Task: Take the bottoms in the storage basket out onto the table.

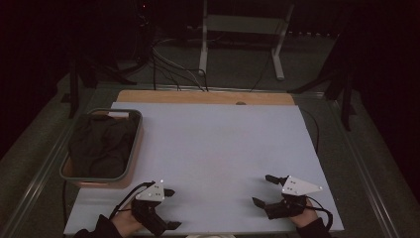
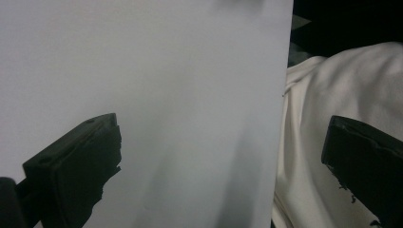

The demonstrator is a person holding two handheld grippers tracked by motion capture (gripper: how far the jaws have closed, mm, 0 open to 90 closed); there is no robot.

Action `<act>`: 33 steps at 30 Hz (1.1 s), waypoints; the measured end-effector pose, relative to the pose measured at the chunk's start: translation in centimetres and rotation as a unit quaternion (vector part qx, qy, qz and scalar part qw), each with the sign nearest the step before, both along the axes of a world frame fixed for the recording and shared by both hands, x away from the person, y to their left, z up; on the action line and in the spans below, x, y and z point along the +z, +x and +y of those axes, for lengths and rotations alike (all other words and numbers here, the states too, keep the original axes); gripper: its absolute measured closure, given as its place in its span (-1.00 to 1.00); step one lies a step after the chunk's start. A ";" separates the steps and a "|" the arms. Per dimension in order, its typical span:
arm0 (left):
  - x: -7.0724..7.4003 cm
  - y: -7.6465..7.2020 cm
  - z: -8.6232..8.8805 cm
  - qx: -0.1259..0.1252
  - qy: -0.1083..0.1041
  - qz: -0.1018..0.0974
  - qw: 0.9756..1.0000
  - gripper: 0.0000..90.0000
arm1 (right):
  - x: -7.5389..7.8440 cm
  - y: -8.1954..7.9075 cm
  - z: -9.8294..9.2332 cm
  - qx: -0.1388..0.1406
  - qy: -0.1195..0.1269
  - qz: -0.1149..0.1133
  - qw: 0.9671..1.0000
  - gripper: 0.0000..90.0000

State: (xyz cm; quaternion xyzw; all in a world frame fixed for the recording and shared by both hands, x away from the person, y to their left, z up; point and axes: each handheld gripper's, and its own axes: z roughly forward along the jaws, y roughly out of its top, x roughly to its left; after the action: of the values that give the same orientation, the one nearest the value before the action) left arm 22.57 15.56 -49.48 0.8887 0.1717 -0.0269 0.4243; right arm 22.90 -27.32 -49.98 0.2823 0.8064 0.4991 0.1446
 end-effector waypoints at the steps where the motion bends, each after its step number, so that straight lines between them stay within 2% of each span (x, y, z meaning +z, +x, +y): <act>1: 0.1 0.0 0.0 -0.001 -0.002 0.002 1.000 -0.99 | 0.1 0.0 0.0 0.001 0.001 0.000 1.000 -0.78; 6: 0.9 0.0 -0.1 -0.010 -0.011 0.005 1.000 -0.99 | 0.2 0.0 0.1 0.003 -0.003 -0.006 1.000 -0.78; 9: 1.6 -0.1 -0.1 -0.013 -0.013 0.006 1.000 -0.99 | 0.3 0.0 0.1 0.008 0.002 -0.004 1.000 -0.78; 15: 2.8 0.1 0.0 -0.016 -0.009 0.004 1.000 -0.99 | 0.7 -0.2 0.2 0.010 0.015 -0.012 1.000 -0.78; 17: 3.2 0.2 0.0 -0.015 -0.005 0.000 1.000 -0.99 | 0.7 -0.2 0.2 0.010 0.013 -0.013 1.000 -0.78; 21: 4.0 0.4 0.1 -0.016 -0.009 -0.003 1.000 -0.99 | 0.8 -0.2 0.3 0.011 0.014 -0.012 1.000 -0.78; 33: 5.8 1.1 0.2 -0.014 -0.004 -0.014 1.000 -0.99 | 0.9 -0.3 0.5 0.011 0.015 -0.016 1.000 -0.78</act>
State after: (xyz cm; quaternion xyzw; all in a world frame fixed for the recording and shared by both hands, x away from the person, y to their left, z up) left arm 23.63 15.75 -43.66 0.8893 0.1535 -0.0214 0.4302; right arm 22.59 -26.84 -49.03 0.2679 0.7995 0.5168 0.1479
